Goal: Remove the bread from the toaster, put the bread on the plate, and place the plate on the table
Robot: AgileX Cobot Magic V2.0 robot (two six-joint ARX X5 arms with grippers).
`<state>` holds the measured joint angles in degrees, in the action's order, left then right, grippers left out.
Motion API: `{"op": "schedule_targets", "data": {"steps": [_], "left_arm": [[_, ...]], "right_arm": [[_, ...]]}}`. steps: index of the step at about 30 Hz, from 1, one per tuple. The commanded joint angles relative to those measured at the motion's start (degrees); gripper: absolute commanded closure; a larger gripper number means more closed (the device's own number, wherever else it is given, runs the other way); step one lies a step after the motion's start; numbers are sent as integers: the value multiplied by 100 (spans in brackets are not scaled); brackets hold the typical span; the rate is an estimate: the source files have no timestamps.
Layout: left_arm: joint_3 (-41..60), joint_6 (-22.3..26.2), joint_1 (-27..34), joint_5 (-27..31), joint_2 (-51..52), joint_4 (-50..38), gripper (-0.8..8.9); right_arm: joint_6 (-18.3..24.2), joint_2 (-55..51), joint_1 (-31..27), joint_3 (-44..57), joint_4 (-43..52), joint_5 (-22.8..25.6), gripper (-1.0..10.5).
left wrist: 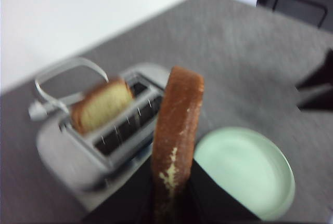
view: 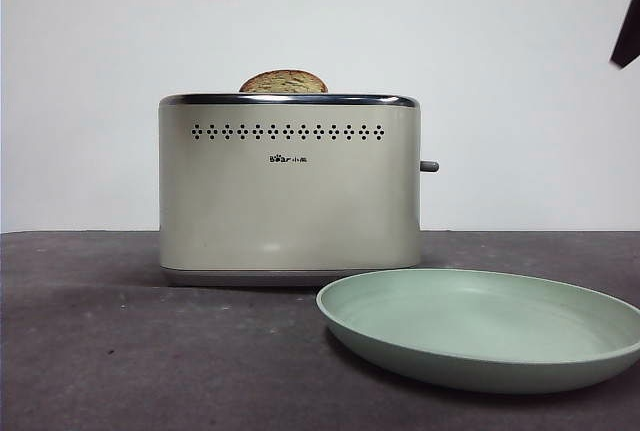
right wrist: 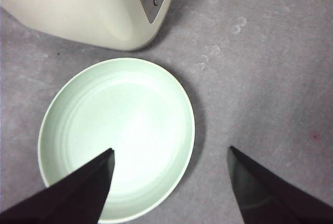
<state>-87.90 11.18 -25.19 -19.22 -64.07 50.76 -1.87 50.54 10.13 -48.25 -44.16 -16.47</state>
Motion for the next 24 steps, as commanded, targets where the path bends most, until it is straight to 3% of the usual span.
{"op": "schedule_targets", "data": {"steps": [1,16,24], "left_arm": [[46,-131,-28,-4,61,72,809],[2695,-787,-28,-24,1567,-704,810],[3069,-872,-28,-31,1996,-566,810]], "right_arm": [[-70,313,26,-94,125,-9,596],[-26,1976,26,-83,680,-70,612],[-28,2983,66,-81,1075,-289,670]]}}
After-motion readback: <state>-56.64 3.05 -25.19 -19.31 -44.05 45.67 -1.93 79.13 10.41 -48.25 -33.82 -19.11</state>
